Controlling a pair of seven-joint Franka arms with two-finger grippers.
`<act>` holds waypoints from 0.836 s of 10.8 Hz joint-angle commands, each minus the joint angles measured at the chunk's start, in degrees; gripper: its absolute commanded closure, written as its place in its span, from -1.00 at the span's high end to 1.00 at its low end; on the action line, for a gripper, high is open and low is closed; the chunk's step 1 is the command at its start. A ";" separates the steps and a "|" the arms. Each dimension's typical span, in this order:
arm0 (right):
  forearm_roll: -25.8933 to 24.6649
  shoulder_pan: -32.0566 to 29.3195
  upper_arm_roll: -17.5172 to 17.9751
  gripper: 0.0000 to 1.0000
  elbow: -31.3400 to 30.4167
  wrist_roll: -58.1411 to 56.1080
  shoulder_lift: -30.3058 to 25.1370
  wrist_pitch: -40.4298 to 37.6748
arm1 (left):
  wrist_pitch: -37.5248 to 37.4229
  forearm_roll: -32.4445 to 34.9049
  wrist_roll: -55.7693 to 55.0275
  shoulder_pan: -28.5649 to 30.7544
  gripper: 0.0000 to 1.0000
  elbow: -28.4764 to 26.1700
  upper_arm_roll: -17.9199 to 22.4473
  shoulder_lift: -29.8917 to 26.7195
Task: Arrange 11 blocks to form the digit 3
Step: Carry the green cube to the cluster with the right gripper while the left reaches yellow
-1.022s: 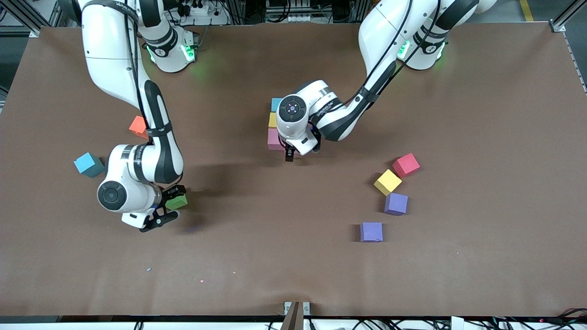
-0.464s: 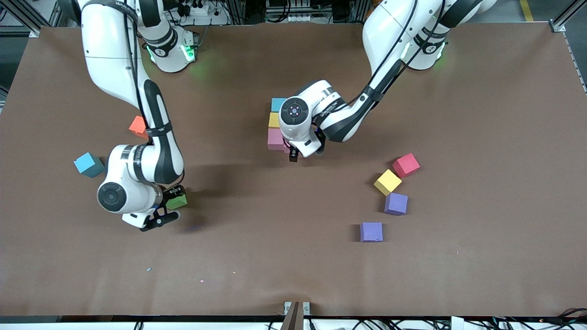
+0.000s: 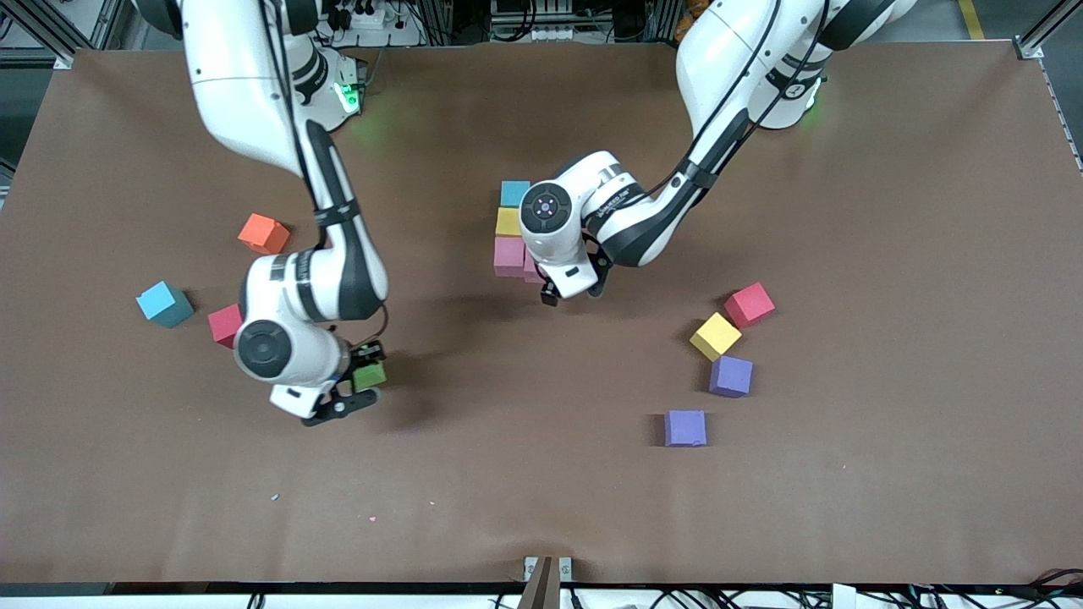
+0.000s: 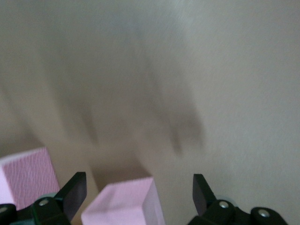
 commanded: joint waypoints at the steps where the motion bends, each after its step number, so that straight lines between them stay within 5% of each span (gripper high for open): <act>1: 0.59 3.45 0.20 -1.00 0.05 8.06 -1.82 -1.64 | -2.16 2.38 5.67 3.17 1.00 -0.56 -0.32 -1.57; 6: 0.51 18.74 0.03 -1.00 -0.47 29.60 -3.06 0.62 | -4.87 2.47 12.63 8.44 1.00 -1.17 -0.32 -4.03; 9: 5.48 19.99 0.20 -1.00 -4.07 30.33 -2.63 4.58 | -8.14 2.65 18.42 12.48 1.00 -2.65 -0.32 -6.75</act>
